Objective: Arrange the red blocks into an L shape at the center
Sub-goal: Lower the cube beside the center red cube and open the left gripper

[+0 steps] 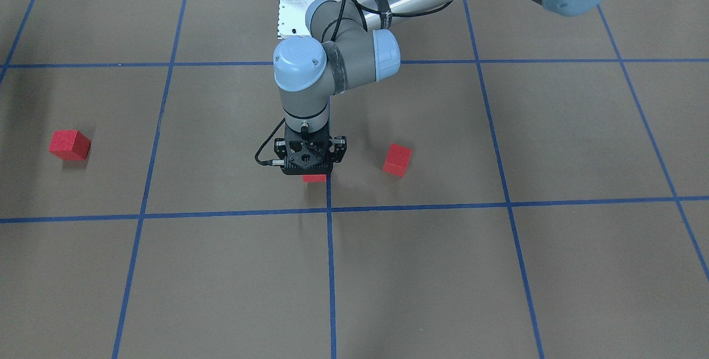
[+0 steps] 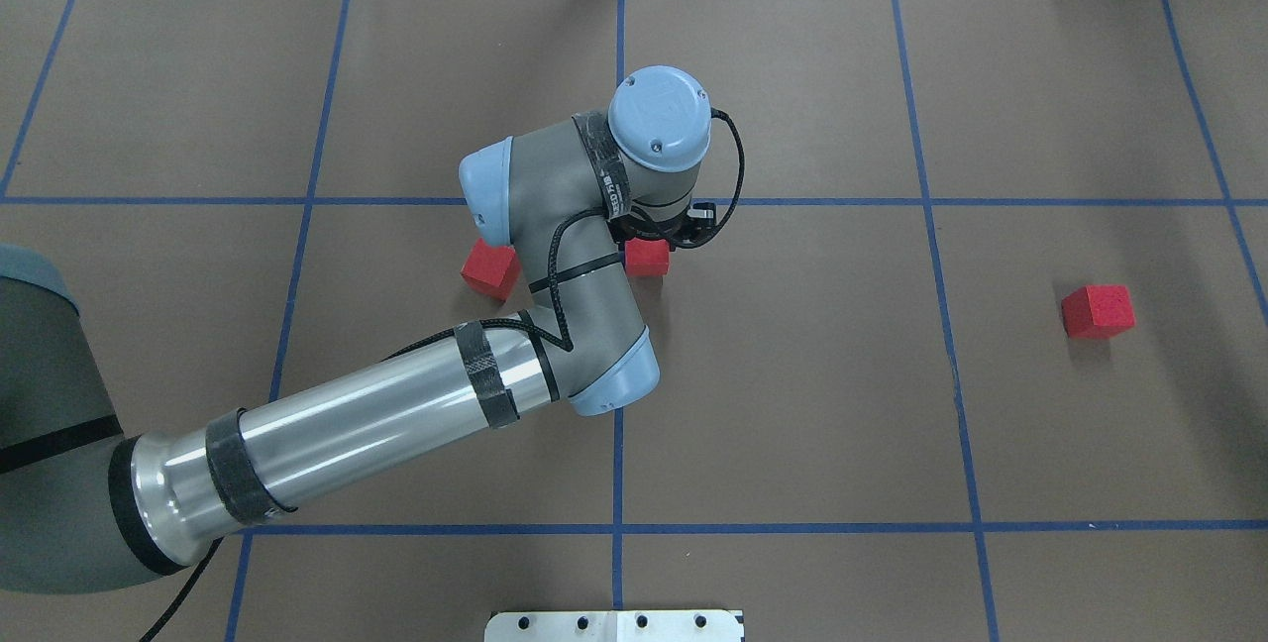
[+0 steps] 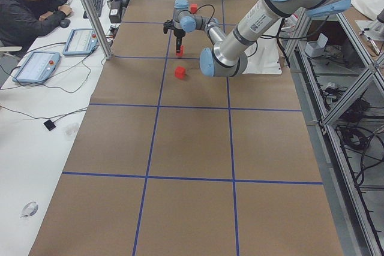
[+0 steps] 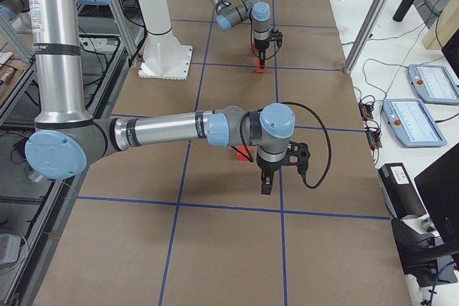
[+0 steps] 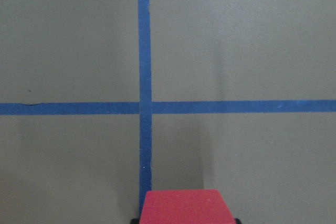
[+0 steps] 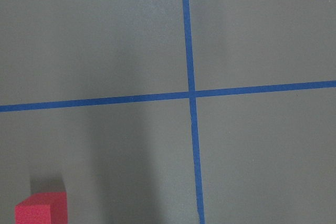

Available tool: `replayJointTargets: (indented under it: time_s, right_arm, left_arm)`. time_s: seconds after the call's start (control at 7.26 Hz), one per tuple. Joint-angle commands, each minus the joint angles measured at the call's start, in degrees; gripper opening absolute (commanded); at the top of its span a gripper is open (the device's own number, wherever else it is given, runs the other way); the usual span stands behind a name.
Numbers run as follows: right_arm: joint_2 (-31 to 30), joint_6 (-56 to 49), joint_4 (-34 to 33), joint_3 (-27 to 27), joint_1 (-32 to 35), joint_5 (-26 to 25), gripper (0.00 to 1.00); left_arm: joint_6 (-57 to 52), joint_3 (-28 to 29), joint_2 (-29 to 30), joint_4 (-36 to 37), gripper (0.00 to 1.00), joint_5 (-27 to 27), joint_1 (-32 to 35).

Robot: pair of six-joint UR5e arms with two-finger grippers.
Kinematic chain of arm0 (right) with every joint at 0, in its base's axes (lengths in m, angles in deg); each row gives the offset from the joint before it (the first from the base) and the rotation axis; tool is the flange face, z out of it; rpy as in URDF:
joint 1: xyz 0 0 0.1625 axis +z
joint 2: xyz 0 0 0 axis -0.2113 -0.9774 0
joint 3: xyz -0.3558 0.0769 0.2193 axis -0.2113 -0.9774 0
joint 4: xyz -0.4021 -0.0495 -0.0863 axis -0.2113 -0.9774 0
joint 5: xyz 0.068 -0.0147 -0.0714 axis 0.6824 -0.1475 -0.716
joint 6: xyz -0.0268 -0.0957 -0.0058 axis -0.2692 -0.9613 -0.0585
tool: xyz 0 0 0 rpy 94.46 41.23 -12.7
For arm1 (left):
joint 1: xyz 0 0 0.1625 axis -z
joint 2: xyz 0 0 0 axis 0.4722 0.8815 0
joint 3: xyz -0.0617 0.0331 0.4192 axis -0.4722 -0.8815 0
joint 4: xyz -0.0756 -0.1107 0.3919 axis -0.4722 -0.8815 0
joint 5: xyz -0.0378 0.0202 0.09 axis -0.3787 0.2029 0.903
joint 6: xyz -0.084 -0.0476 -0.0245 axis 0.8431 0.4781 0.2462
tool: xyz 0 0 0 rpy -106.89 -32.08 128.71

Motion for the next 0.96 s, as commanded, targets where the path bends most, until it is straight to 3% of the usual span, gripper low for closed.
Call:
replayJointTargets:
  time_s: [0.0, 0.28, 0.55, 0.83]
  right_arm:
    - [0.02, -0.05, 0.0, 0.09, -0.01, 0.0, 0.99]
    - [2.11, -0.22, 0.0, -0.09, -0.1, 0.0, 0.99]
    - [3.72, 0.74, -0.18, -1.31, -0.98, -0.27, 0.99]
    - [4.24, 12.2, 0.26, -0.02, -4.81, 2.37, 0.99]
  left_arm:
    - [-0.2, 0.08, -0.37, -0.12, 0.81, 0.03, -0.08]
    - [0.32, -0.7, -0.19, -0.12, 0.99, 0.03, 0.7]
    - [0.24, -4.38, -0.01, 1.19, 0.99, -1.97, 4.12]
    - [-0.37, -10.42, -0.45, 7.06, 0.99, -8.64, 9.3]
